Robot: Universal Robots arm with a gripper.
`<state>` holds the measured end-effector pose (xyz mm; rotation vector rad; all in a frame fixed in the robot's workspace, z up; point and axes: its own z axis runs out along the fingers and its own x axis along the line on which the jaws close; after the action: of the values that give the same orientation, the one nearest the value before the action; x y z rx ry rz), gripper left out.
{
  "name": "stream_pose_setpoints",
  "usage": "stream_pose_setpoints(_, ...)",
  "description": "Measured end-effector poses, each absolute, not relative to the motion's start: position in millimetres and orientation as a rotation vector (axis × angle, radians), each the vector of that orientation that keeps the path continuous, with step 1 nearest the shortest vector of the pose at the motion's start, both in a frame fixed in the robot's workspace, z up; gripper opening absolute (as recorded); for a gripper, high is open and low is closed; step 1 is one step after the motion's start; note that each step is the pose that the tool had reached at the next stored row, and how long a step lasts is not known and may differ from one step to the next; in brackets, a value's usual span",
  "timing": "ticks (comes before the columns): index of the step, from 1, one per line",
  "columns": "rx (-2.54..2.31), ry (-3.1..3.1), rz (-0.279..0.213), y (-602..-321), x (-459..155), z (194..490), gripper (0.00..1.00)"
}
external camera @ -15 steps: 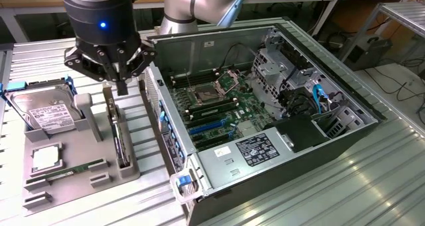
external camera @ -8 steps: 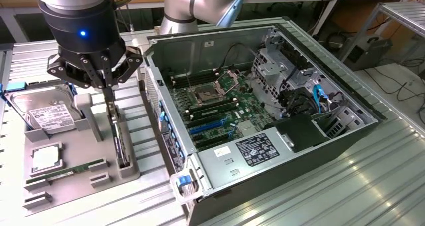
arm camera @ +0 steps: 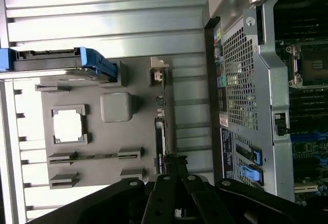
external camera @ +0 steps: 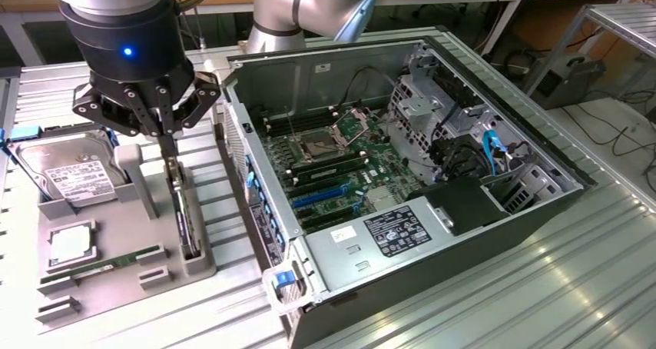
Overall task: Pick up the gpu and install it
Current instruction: 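Pick up the gpu and move the gpu toward the slot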
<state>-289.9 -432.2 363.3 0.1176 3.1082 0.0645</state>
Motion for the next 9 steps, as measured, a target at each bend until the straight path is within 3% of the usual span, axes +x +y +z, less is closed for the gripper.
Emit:
stream_pose_setpoints(6, 0.118, 3.108, 0.065, -432.2, -289.9, 363.3, 0.11)
stream_pose_setpoints(9, 0.118, 3.108, 0.064, -432.2, -289.9, 363.3, 0.3)
